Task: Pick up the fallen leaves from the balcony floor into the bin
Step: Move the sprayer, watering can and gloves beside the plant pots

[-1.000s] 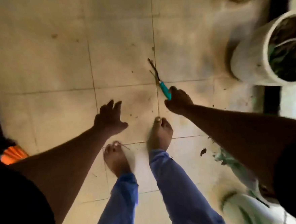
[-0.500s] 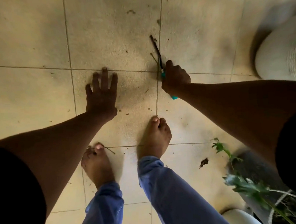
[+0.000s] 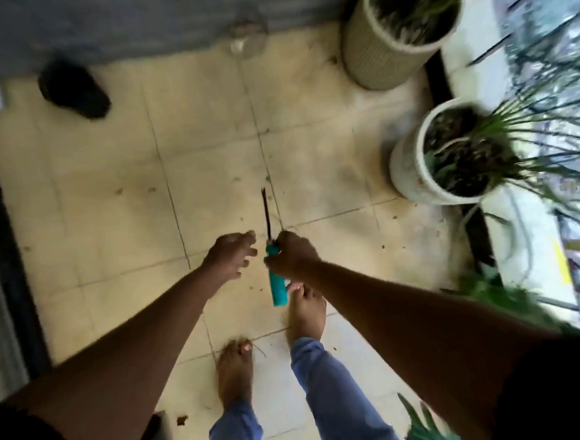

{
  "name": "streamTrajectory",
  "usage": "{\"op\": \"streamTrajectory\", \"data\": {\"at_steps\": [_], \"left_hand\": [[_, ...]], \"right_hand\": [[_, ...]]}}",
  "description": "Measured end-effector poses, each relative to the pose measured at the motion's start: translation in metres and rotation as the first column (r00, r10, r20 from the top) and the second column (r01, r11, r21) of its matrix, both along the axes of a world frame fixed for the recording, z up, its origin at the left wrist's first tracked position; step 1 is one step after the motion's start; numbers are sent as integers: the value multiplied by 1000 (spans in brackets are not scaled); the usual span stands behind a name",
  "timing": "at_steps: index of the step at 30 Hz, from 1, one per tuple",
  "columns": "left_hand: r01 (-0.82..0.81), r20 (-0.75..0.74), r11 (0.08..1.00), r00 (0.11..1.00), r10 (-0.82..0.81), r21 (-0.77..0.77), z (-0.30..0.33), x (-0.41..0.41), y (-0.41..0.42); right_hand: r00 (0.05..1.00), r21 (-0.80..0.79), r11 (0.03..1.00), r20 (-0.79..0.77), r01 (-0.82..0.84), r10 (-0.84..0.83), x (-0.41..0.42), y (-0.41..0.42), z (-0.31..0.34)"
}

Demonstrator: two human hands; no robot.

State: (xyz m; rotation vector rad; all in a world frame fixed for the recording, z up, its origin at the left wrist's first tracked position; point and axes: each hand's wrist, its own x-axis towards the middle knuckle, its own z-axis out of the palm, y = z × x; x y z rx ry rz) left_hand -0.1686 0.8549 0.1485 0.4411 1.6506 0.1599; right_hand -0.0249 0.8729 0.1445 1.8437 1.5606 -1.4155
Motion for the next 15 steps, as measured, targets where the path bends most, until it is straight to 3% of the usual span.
{"op": "streamTrajectory", "data": {"at_steps": [2, 7, 11, 15], "left_hand": [[-42, 78, 999, 996, 42, 6, 77, 5, -3], [93, 155, 993, 983, -103, 72, 243, 21, -36], [240, 75, 959, 965, -253, 148, 319, 34, -55], [370, 68, 906, 918, -390, 204, 393, 63, -84]], "right_hand": [[998, -33, 998, -43, 46, -47, 3, -12, 67], [980, -92, 983, -112, 156, -166, 25, -40, 236], [939, -102, 948, -143, 301, -314, 39, -76, 323], [868, 5, 882, -180, 472, -463, 58, -133, 398]]}}
